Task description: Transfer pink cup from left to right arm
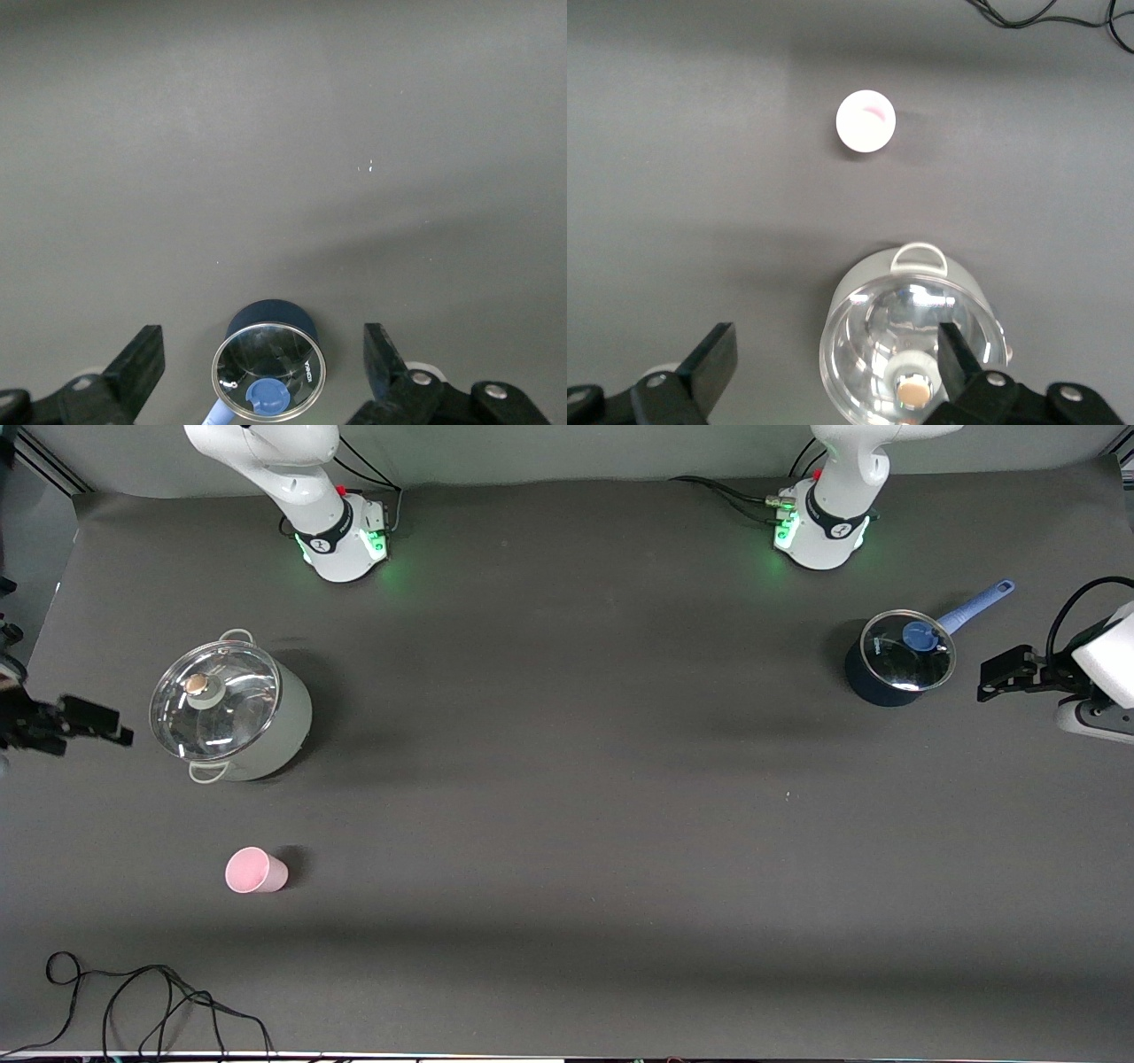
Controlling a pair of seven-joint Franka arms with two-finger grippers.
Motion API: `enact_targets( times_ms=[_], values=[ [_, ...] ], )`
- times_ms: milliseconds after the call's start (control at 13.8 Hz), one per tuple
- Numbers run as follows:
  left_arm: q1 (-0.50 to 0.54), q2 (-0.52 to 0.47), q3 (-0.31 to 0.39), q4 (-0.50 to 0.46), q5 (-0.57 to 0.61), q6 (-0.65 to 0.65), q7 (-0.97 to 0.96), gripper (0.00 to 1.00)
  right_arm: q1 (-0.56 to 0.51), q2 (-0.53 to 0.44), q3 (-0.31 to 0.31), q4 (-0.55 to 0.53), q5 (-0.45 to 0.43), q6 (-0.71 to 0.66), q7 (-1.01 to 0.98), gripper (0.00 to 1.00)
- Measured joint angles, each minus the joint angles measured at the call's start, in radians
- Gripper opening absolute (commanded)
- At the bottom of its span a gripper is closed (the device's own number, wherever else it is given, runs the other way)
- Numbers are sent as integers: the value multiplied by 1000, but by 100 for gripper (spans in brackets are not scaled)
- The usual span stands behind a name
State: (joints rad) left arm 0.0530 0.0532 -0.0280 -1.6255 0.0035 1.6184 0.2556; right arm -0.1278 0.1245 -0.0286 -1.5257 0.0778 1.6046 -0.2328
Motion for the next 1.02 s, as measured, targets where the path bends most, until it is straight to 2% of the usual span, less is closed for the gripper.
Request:
enact_targets(
  times_ms=[218,799,1017],
  values=[
    [4,1,-2,3,0,0,-3,100,19,-34,5,-3,0,-52,11,100],
    [11,9,-2,3,0,2,-3,100,89,-45,9,-4,-4,-55,126,100],
    [12,11,-2,1,0,6,-3,100,88,-48,5,-2,-51,-36,128,100]
  ],
)
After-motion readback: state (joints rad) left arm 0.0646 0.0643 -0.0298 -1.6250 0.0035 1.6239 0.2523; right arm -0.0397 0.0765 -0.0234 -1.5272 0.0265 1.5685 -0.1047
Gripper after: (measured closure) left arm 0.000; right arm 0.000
